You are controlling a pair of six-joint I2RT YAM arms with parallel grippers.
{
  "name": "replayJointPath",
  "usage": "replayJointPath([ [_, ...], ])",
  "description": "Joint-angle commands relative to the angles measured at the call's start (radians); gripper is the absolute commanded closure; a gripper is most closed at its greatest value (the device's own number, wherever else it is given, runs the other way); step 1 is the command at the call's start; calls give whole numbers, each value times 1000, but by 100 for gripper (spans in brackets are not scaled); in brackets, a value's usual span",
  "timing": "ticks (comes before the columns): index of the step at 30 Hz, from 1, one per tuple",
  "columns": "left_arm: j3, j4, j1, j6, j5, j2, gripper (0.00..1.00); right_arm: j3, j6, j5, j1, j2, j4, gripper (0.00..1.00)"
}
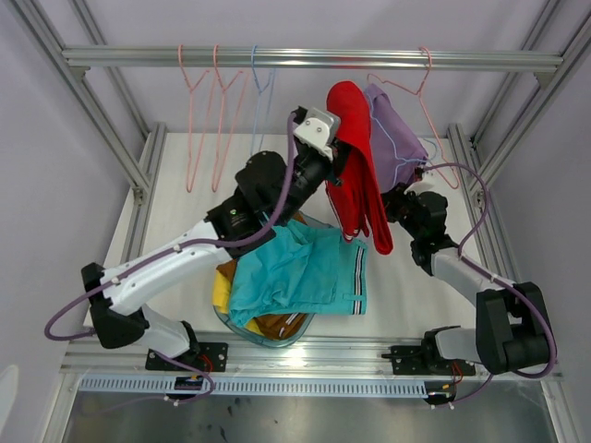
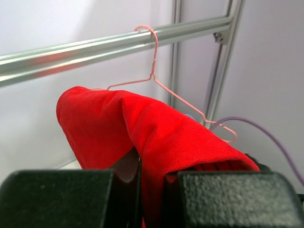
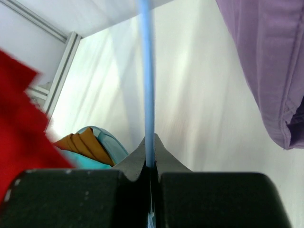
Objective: Remove the trousers from the hanger
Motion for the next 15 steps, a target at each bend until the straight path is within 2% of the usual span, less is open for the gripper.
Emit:
replayJointPath([
  [1,104,23,-7,-42,61,-105,99,-6,-24,17,4,22,13,100],
  [5,74,-48,-5,-53,67,-179,99,-6,-44,17,4,17,-9,100],
  [13,-222,38,-18,-44,-25,-490,99,-26,-50,25,1,-24,-46,100],
  [15,-209,-43,-16,-56,-54,-547,99,-29,-53,26,2,-30,-53,100],
])
